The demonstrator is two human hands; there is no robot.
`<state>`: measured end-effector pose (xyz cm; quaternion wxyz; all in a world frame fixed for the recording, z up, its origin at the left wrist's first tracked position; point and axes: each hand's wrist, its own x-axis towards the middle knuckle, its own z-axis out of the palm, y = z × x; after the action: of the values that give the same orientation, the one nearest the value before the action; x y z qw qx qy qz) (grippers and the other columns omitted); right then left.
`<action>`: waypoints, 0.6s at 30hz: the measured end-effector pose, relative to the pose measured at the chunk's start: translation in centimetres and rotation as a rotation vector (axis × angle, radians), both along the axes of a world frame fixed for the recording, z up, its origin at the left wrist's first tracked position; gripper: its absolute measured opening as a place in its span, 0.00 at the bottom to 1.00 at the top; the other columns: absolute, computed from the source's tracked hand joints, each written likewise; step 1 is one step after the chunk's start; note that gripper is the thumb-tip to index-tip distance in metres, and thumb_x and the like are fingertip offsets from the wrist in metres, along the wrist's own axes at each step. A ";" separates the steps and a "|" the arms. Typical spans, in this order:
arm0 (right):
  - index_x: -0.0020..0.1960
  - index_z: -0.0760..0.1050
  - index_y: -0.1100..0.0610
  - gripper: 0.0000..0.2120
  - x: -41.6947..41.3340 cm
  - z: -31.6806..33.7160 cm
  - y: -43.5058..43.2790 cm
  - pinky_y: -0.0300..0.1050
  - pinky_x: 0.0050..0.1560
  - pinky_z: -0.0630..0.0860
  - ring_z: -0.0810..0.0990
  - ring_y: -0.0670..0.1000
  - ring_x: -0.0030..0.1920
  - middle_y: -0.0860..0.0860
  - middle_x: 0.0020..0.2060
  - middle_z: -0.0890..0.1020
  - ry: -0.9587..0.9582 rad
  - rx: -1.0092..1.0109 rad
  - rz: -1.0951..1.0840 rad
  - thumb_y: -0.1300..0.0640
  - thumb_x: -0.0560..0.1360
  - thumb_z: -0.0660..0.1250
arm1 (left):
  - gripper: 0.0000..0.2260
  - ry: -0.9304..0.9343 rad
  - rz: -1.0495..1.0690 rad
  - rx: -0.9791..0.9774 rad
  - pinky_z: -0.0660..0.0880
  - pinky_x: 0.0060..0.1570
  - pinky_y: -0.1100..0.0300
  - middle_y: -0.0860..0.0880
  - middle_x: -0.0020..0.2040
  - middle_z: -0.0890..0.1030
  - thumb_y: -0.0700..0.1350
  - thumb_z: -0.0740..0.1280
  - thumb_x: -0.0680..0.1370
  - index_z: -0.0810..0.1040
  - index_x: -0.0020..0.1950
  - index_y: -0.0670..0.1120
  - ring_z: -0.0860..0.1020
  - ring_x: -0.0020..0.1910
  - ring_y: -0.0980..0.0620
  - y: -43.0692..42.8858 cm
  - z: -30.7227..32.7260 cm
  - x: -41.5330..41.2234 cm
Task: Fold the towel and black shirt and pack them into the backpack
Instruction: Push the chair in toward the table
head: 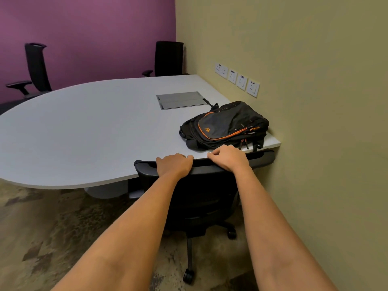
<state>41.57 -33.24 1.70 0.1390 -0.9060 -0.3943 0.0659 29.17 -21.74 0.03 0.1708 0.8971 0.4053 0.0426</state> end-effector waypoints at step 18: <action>0.50 0.82 0.45 0.17 8.3 0.4 3.0 0.47 0.45 0.69 0.78 0.57 0.51 0.52 0.48 0.82 -0.027 0.023 0.125 0.43 0.77 0.55 | 0.23 0.020 0.124 0.004 0.62 0.64 0.49 0.46 0.49 0.80 0.55 0.47 0.80 0.79 0.52 0.47 0.72 0.45 0.47 2.1 0.4 7.5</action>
<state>49.89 -30.21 2.12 0.1396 -0.8788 -0.4526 0.0576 36.62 -19.68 0.41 0.1621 0.8710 0.4616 0.0446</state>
